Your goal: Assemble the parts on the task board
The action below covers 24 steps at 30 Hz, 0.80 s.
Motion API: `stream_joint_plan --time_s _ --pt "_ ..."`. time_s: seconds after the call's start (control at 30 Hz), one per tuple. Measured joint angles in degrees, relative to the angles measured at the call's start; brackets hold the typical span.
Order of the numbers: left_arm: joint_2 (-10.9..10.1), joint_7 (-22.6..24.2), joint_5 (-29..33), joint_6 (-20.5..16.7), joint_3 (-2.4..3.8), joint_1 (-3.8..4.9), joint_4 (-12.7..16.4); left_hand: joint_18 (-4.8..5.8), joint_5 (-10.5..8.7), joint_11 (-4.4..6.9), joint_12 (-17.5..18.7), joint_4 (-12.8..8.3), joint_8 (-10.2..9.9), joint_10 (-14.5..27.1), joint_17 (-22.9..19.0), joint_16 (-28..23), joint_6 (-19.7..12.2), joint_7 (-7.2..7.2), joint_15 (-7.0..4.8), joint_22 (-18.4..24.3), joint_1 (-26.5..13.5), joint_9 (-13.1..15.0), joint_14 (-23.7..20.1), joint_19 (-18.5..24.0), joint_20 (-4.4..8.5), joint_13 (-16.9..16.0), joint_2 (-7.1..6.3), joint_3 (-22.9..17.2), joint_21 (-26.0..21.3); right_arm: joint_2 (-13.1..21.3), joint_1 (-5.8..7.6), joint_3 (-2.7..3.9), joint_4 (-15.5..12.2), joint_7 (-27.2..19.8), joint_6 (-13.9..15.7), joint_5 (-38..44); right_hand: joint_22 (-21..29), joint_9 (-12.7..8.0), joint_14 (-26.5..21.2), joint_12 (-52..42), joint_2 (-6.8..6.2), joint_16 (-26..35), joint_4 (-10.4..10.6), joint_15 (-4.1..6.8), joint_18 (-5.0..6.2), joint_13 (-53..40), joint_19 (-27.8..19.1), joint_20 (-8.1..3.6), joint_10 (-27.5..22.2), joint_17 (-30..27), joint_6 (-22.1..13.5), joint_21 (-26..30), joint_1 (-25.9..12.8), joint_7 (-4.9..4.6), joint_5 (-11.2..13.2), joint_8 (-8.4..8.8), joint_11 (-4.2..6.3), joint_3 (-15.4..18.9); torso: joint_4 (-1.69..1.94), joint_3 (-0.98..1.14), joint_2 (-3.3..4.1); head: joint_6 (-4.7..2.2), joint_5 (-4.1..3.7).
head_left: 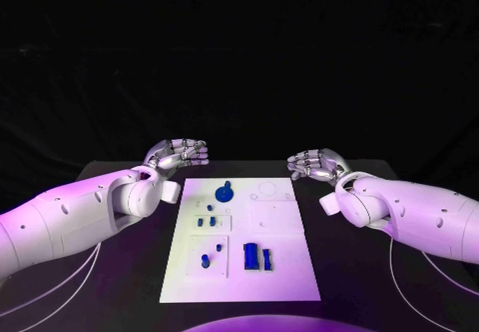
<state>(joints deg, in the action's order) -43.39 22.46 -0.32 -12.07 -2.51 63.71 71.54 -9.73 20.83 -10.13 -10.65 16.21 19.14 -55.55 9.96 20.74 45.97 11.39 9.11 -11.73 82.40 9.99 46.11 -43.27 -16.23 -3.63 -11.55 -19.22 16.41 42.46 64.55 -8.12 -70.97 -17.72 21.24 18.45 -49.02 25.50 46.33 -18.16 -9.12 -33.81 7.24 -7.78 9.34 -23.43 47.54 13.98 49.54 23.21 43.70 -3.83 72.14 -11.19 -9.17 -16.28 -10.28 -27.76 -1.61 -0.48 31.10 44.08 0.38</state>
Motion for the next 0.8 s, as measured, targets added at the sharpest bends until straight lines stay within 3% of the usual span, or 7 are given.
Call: stream_joint_plan --time_s 0.23,0.33,0.47,0.57,0.63,0.73,0.8 --pt "3.1 2.1 2.7 -2.4 0.06 -0.32 -5.6 0.54 -0.52 0.79 6.2 -0.5 -3.0 5.4 -2.7 -7.5 -2.9 -0.65 0.26 4.8 -0.3 -1.4 -4.4 3.4 0.07 0.1 1.23 3.0 -7.2 -3.7 0.10 0.25 6.9 -4.6 -3.4 -8.0 12.9 -5.0 2.3 6.8 1.78 11.9 -2.8 -0.55 0.88 12.5 -3.6 0.98 1.8 -8.5 1.1 0.2 -2.1 -0.56 0.4 3.93 0.09 0.7 -0.10 0.35 -0.80 -2.25 0.31" --pt "2.8 2.0 2.7 -2.4 0.05 -0.32 -5.2 4.10 -7.41 3.92 7.9 -6.0 -8.5 22.4 -5.2 -12.1 -17.6 -4.28 -2.86 7.2 -9.1 -4.3 -18.6 17.0 5.52 1.3 5.00 8.4 -10.5 -3.4 0.05 0.31 6.5 -4.5 -3.3 -8.0 25.7 -12.1 -14.1 10.9 4.32 19.7 -4.3 2.23 -2.51 16.6 -18.7 -4.13 -15.6 -13.8 -14.1 1.6 -9.9 2.74 3.5 8.26 3.49 10.0 -0.10 0.35 -0.80 -2.19 0.31" --pt "2.4 1.9 2.6 -3.1 0.24 -0.54 -3.6 6.72 -14.11 7.04 9.2 -11.1 -13.8 39.0 -7.6 -16.4 -31.7 -7.81 -6.01 9.5 -20.8 -7.2 -32.3 30.1 10.87 2.5 8.27 13.8 -13.4 -2.8 -0.32 1.06 4.6 -4.4 -2.4 -8.2 37.4 -18.8 -30.2 14.6 6.72 26.8 -5.8 4.99 -5.92 20.0 -33.1 -9.08 -32.6 -18.5 -28.9 2.6 -23.3 6.94 6.3 12.26 6.90 18.8 0.02 0.32 -0.70 -2.86 0.21" --pt "2.1 1.9 2.6 -4.5 0.49 -0.87 -1.1 7.60 -16.69 8.23 9.5 -13.1 -15.9 45.3 -8.5 -18.1 -37.2 -9.17 -7.20 10.4 -28.3 -8.2 -37.6 35.2 12.93 2.9 9.51 15.9 -14.6 -2.2 -0.88 2.06 1.4 -4.6 -0.8 -8.8 41.8 -21.4 -36.4 15.9 7.64 29.5 -6.4 6.05 -6.58 21.3 -38.6 -10.97 -39.1 -20.3 -34.5 3.1 -40.7 8.55 7.4 13.78 8.20 22.3 0.23 0.32 -0.60 -3.97 0.10" --pt "1.7 2.1 2.5 -5.9 0.70 -1.16 0.8 7.60 -17.86 8.79 10.0 -14.0 -16.8 48.2 -8.9 -18.8 -39.7 -9.83 -7.76 10.7 -40.6 -8.7 -40.0 37.5 13.85 3.1 10.09 16.8 -15.1 -1.7 -1.29 2.83 -1.0 -4.8 0.7 -9.3 43.9 -22.6 -39.3 16.6 8.07 30.7 -6.6 6.55 -7.65 21.9 -41.2 -11.85 -42.1 -21.1 -37.2 3.1 -49.6 9.32 7.9 14.53 8.79 23.8 0.44 0.35 -0.49 -5.09 0.01" --pt "1.0 2.4 2.4 -9.2 1.13 -1.73 4.8 8.51 -19.11 9.32 10.0 -15.0 -17.8 51.3 -9.3 -19.6 -42.3 -10.48 -8.32 11.1 -57.7 -9.2 -42.5 39.9 14.83 3.3 10.73 17.7 -15.5 -0.6 -2.14 4.43 -5.8 -5.5 3.9 -10.5 45.9 -23.7 -41.9 17.0 8.50 31.9 -6.9 7.05 -7.66 22.5 -43.6 -12.66 -44.9 -21.9 -39.7 3.3 -58.2 10.00 8.2 15.20 9.39 25.3 0.80 0.40 -0.32 -6.78 -0.14" --pt "0.4 2.7 2.3 -12.1 1.44 -2.18 7.9 8.51 -19.56 9.57 10.2 -15.4 -18.0 52.4 -9.5 -19.7 -43.3 -10.69 -8.53 11.3 -64.6 -9.4 -43.5 40.7 15.39 3.4 10.95 18.1 -15.7 0.2 -2.75 5.47 -9.4 -6.2 6.7 -11.6 46.9 -24.3 -43.3 17.4 8.67 32.5 -7.0 7.28 -7.66 22.8 -44.8 -13.16 -46.4 -22.3 -41.0 3.3 -62.7 10.39 8.4 15.37 9.69 26.1 1.02 0.41 -0.21 -7.82 -0.24"
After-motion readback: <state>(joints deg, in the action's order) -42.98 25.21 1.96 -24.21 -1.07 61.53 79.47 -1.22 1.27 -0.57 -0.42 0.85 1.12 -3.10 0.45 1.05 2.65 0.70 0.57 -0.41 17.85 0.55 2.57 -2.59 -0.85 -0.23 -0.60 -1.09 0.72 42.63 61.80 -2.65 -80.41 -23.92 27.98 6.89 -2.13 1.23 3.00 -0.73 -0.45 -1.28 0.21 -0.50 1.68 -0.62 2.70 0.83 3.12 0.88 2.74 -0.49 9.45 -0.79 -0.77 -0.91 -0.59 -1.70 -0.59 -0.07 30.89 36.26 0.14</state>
